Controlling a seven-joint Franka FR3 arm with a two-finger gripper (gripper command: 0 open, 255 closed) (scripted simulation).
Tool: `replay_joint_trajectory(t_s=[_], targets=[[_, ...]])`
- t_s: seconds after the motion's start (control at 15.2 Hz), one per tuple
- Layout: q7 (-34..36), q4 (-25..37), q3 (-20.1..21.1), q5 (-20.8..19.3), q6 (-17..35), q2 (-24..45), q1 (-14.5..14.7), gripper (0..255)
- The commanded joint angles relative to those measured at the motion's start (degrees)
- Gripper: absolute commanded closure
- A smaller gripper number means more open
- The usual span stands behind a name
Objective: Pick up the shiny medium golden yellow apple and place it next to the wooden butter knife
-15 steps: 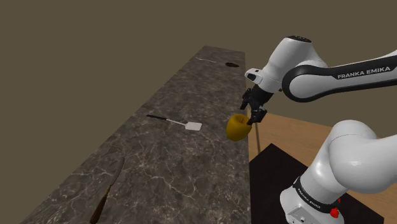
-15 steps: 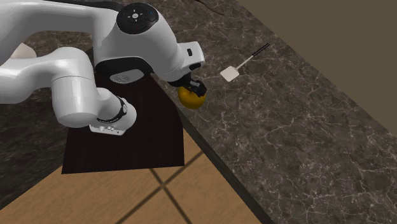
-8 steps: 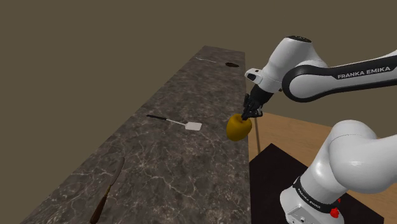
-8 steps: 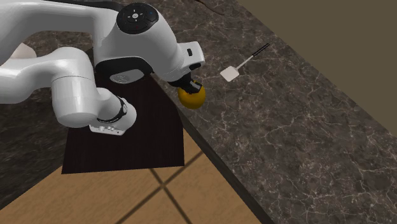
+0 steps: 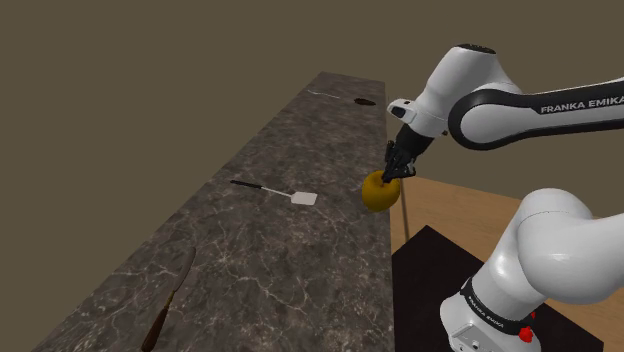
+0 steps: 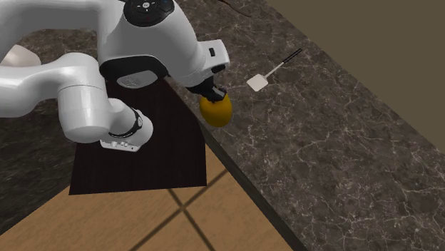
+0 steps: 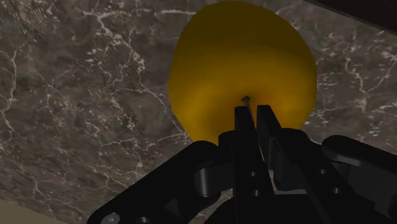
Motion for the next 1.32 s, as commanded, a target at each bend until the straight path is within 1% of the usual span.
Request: replay_joint_trajectory(t_s=[0.0,0.59,1.25], targets=[[-0.1,1.2,0.2,0.3,-1.8,-0.6,0.2,255],[-0.2,7.3,1.5,1.6,-9.7,-2.4,0.9,255],[-0.3,14.8,2.6,2.9,-17.4,-2.6,1.6,255]])
